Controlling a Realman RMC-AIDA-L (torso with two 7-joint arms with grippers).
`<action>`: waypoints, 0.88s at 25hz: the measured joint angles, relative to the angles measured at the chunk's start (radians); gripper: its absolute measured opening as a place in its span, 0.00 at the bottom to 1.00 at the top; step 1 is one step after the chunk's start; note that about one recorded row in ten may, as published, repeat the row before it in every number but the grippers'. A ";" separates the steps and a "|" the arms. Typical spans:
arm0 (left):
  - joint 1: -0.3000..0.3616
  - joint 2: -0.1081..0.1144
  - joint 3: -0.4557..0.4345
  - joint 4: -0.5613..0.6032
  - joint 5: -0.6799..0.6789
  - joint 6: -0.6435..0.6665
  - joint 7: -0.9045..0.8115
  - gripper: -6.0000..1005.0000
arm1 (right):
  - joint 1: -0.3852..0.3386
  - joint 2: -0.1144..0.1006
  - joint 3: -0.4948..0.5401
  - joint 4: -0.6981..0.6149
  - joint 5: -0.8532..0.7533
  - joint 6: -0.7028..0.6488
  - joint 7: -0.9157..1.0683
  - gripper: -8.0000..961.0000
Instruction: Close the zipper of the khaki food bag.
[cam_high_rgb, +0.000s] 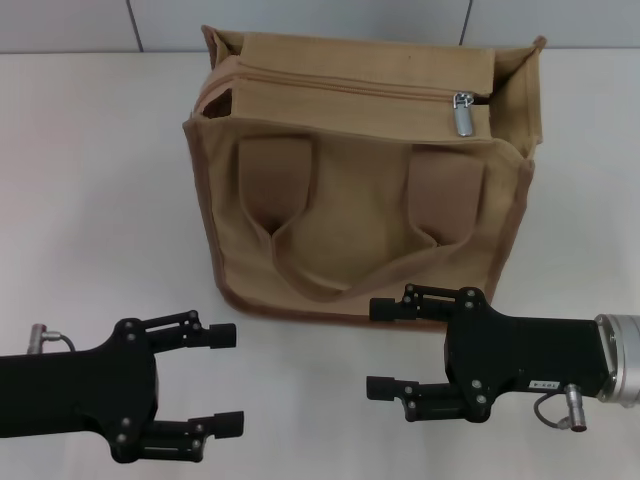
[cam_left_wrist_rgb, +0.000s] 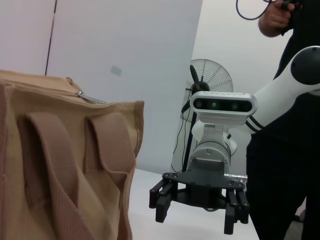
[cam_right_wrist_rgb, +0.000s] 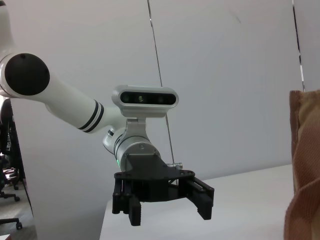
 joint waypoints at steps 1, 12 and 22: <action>-0.002 -0.001 0.001 0.001 0.000 -0.001 0.001 0.82 | 0.000 0.000 0.000 0.000 0.000 0.000 0.000 0.79; -0.008 -0.001 0.002 0.002 0.001 -0.001 0.001 0.82 | -0.001 0.000 0.000 0.002 0.000 0.009 -0.001 0.79; -0.012 -0.001 -0.001 0.001 0.002 -0.001 0.001 0.82 | 0.000 0.000 0.000 0.003 0.000 0.011 -0.001 0.79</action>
